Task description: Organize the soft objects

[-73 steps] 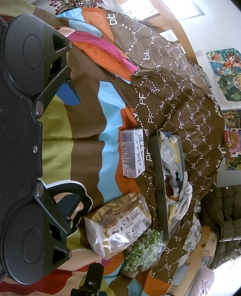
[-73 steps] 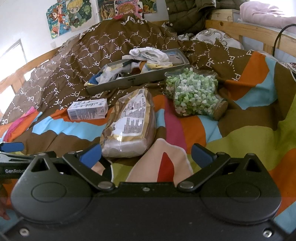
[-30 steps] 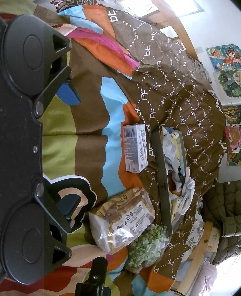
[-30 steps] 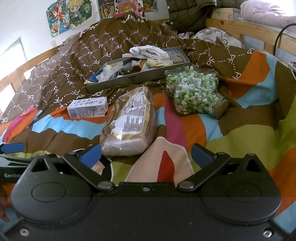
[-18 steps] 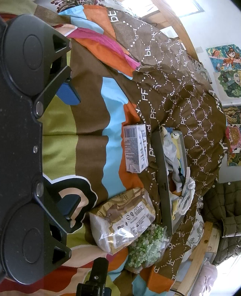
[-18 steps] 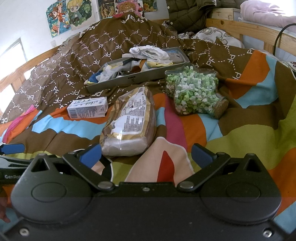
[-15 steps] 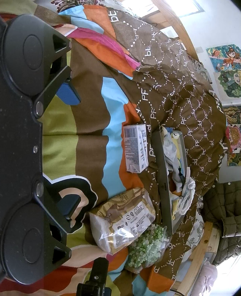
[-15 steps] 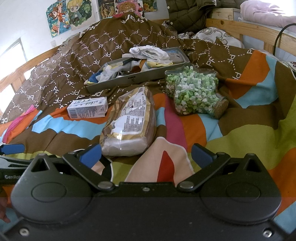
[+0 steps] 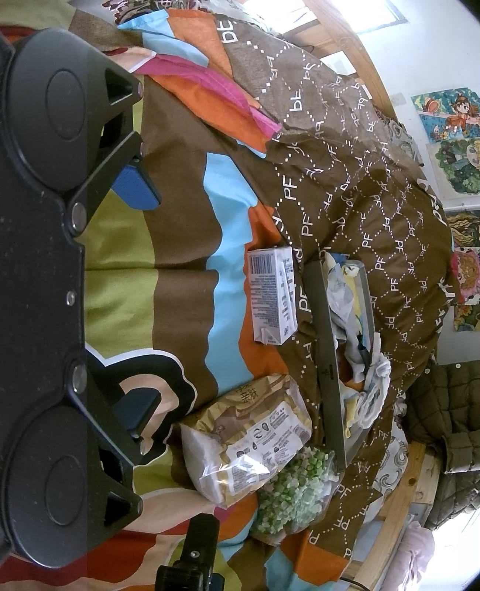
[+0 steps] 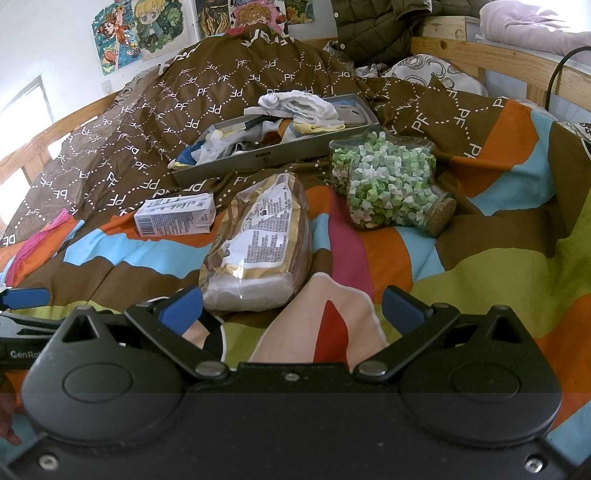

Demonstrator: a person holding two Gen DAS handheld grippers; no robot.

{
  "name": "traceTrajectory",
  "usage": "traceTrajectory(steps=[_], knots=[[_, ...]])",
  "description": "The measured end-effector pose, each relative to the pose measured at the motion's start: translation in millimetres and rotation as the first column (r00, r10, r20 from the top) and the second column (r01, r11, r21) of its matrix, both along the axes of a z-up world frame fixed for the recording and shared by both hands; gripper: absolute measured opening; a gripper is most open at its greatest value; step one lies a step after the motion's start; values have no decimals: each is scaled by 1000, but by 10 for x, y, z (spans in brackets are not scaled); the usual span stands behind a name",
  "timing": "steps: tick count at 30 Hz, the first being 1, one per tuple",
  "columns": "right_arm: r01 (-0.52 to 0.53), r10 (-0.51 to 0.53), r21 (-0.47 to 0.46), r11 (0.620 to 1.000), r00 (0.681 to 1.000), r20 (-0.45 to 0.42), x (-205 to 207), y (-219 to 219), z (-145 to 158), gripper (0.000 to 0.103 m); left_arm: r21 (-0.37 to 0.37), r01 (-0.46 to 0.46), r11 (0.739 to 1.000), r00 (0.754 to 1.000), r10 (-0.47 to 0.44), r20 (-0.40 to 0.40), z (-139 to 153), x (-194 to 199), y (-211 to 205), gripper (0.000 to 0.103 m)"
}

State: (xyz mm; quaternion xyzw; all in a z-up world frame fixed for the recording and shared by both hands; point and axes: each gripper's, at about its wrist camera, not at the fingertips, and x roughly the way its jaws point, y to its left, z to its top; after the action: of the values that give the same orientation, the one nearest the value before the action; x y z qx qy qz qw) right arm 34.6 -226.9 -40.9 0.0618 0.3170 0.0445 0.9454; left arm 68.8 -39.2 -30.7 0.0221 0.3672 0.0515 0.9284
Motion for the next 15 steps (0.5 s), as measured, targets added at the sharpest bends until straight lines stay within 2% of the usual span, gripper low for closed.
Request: traceTrajectory(steps=[5,10,15], knots=[[0,0,0,1000,1000,0,-1,0,0,102,-1,-12,1000,1000,12,1,-16,-6,10,102],[0,0,0,1000,1000,0,0,-1,1,102,-35,-36,999,999,35,-17,-38,-8,49,102],[-1,1,0,1000,1000,-1,0,-4,1,102,-19,-31,999,1000,31,-3,-30,-23,31,102]])
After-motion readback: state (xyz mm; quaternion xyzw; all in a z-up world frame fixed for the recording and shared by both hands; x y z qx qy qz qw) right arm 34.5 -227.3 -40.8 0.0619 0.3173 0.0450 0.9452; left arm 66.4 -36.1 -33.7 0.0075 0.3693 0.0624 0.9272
